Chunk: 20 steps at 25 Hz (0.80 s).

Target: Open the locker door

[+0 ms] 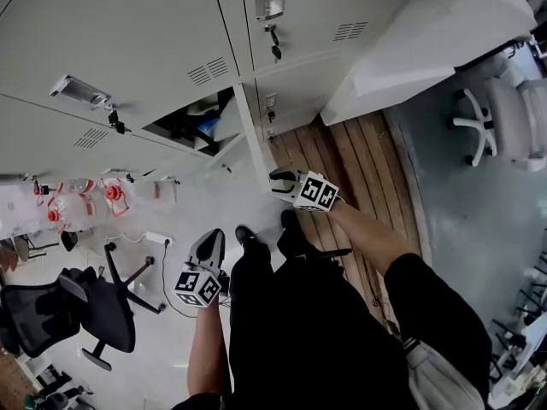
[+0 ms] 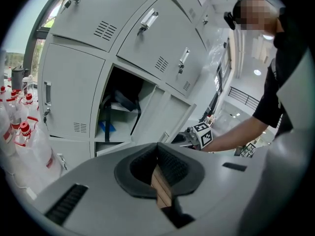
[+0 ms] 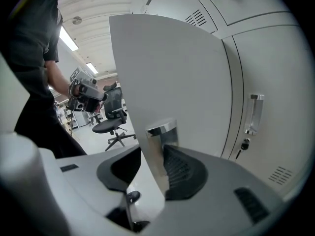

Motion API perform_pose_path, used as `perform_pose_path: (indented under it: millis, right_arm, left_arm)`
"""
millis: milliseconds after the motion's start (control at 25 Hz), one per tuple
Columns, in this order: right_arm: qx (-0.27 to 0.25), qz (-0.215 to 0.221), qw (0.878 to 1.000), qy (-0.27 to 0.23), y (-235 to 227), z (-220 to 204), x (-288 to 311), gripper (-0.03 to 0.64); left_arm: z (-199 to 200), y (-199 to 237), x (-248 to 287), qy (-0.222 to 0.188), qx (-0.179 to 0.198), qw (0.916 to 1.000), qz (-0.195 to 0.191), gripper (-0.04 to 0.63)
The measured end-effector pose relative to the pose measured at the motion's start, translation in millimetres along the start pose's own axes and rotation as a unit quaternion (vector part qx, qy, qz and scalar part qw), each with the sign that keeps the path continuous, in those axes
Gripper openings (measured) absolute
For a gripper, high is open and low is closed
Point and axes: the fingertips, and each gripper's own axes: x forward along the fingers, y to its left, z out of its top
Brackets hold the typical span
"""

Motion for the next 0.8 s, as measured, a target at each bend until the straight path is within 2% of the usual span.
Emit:
perform_pose_path:
  millis: [200,800]
  right_arm:
    - [-0.003,0.003,1.0,-0.001,-6.3,-3.8,-15.3,0.152]
    - [0.006,-0.026,1.0,0.001,-27.4,-27.8,-56.0,0.152]
  left_arm:
    - [-0.1,-11.7,11.2,-0.002,-0.001,1.0,0.005,0.015]
    - [-1.0,-41.2,27.9,-0.007,0.001,0.9999,0.008,0.015]
